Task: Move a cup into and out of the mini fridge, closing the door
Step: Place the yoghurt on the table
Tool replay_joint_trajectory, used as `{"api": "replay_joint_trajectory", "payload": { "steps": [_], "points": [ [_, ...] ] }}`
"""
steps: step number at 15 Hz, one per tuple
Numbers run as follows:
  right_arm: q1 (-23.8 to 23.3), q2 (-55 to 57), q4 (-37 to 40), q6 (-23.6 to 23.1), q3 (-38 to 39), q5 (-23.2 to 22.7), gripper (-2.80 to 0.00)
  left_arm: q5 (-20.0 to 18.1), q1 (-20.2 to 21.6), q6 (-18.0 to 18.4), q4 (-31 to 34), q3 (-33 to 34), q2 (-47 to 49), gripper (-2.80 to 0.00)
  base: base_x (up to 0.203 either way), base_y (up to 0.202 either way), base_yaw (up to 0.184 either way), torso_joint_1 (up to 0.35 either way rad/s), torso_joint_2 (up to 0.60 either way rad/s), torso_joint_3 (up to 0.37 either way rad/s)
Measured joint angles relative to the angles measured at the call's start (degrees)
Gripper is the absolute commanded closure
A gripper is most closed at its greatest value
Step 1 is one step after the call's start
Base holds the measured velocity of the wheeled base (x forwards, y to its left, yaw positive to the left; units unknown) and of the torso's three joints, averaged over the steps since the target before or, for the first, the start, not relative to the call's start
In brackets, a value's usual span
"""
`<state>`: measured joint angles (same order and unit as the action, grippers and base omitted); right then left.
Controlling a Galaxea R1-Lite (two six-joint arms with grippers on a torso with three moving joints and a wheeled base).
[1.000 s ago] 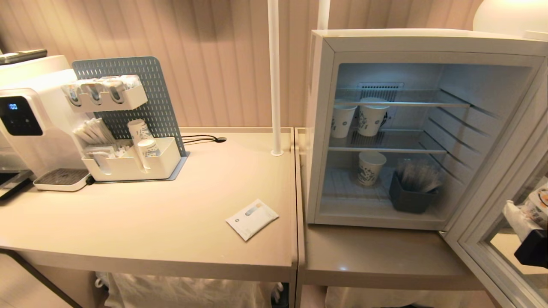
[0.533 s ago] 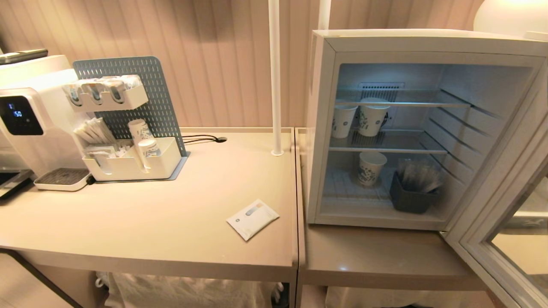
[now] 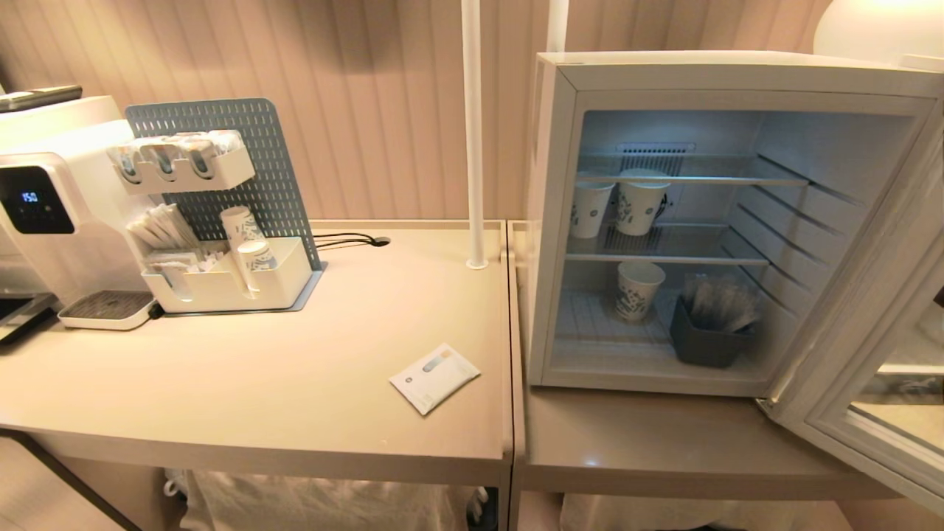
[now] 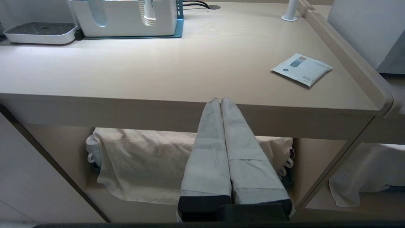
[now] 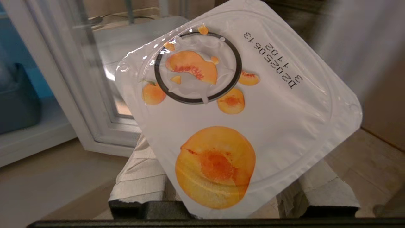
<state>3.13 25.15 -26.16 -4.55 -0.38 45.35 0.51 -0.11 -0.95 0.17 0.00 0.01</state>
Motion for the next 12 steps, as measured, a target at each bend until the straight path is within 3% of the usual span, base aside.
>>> {"api": "replay_joint_trajectory", "payload": {
  "steps": [3,5,10,12],
  "points": [
    [-1.4,-11.1,9.3,0.0,0.2,-2.6,0.00,0.0,0.0,0.0,0.0,0.0,0.0,0.00,0.000,0.000,0.000,0.000,0.00,0.000],
    [-2.1,-18.5,13.6,-0.6,0.2,-9.0,0.00,0.0,0.0,-0.1,0.0,0.0,0.0,0.00,0.000,0.000,0.000,0.000,0.00,0.000],
    [-2.7,-24.5,20.8,-1.6,0.3,-38.9,0.00,0.0,0.0,-0.1,-0.1,0.0,0.0,0.00,0.000,0.000,0.000,0.000,0.00,0.000],
    [-2.8,-25.0,25.6,-2.5,0.3,-46.1,0.00,0.0,0.0,-0.2,-0.1,0.0,0.0,0.00,0.000,0.000,0.000,0.000,0.00,0.000]
  ]
}}
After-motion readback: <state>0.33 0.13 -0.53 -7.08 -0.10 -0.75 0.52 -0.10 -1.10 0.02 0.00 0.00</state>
